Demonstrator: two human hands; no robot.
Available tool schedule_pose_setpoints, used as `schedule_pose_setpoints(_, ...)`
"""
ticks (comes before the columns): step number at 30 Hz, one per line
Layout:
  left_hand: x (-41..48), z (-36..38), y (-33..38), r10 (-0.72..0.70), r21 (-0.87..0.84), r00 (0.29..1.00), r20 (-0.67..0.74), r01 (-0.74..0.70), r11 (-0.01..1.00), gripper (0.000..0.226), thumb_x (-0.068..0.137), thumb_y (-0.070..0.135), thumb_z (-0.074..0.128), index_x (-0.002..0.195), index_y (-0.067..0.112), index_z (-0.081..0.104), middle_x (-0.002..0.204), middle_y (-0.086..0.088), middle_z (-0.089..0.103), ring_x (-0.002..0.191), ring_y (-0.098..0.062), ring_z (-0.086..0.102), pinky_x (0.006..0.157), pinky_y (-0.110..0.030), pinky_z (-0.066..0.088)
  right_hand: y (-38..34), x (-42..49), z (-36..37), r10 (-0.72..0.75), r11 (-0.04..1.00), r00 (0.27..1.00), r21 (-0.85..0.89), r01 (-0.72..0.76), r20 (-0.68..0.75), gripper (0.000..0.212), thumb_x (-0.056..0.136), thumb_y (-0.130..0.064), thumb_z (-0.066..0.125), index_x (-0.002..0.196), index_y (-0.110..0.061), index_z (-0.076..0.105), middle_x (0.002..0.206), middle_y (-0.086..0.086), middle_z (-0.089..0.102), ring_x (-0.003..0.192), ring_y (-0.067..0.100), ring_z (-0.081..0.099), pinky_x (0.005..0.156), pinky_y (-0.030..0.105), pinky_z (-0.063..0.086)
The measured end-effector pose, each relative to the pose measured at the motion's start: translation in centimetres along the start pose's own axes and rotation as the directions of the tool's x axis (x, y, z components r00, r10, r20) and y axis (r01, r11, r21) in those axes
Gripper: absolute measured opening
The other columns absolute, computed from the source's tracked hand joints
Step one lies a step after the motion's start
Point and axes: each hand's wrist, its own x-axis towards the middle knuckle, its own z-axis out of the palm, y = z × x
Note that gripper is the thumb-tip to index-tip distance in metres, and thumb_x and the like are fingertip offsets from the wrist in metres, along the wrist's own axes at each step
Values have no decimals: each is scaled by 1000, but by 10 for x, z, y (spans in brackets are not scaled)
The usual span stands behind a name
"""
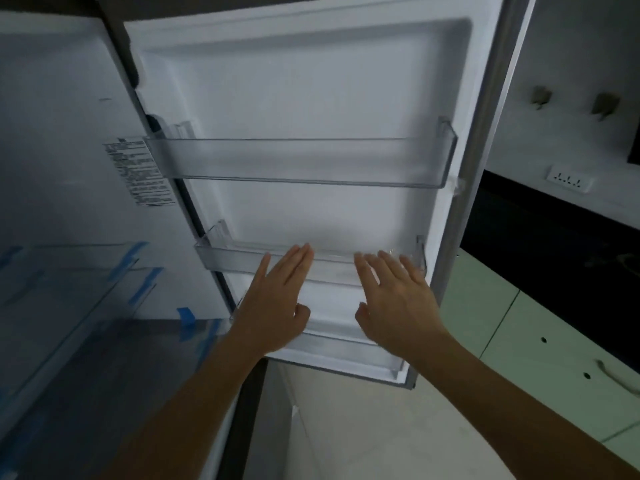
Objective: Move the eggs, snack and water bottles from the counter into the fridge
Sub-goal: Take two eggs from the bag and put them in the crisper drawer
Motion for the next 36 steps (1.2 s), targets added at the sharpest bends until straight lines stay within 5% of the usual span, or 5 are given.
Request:
schedule_pose_setpoints(9, 58, 24, -29, 21, 87, 1000, 0, -21, 996, 78, 81, 20, 56, 153, 5, 28, 158, -9, 33, 148, -22, 27, 121, -50, 21, 57, 58, 45, 72, 997, 997, 7, -72, 34, 91, 70, -25, 73, 151, -5, 36, 142, 12, 55, 138, 33, 46, 118, 54, 31)
schedule_pose_setpoints(13, 76, 35, -26, -14, 110, 1000, -4, 14, 994, 77, 82, 25, 55, 152, 6, 30, 159, -9, 33, 149, -23, 27, 120, -50, 23, 79, 80, 57, 55, 998, 996, 30, -57, 72, 91, 72, -24, 72, 153, -10, 33, 145, 9, 52, 139, 30, 44, 120, 50, 23)
schedule_pose_setpoints(25, 94, 39, -18, -111, 121, 994, 18, 108, 987, 81, 81, 33, 65, 151, 8, 33, 157, -9, 35, 147, -27, 30, 119, -51, 25, 95, 101, 62, 39, 998, 996, 43, -43, 75, 85, 73, -27, 74, 150, -14, 40, 146, 8, 53, 139, 29, 46, 117, 50, 30)
schedule_pose_setpoints(36, 90, 55, 76, 125, -57, 992, 27, -123, 991, 65, 88, 53, 42, 145, 23, 48, 152, -4, 46, 141, -28, 42, 112, -56, 36, 95, -18, 10, 439, 898, 898, -30, -439, 17, 65, 85, -41, 65, 143, -20, 46, 142, 8, 56, 136, 29, 48, 118, 49, 31)
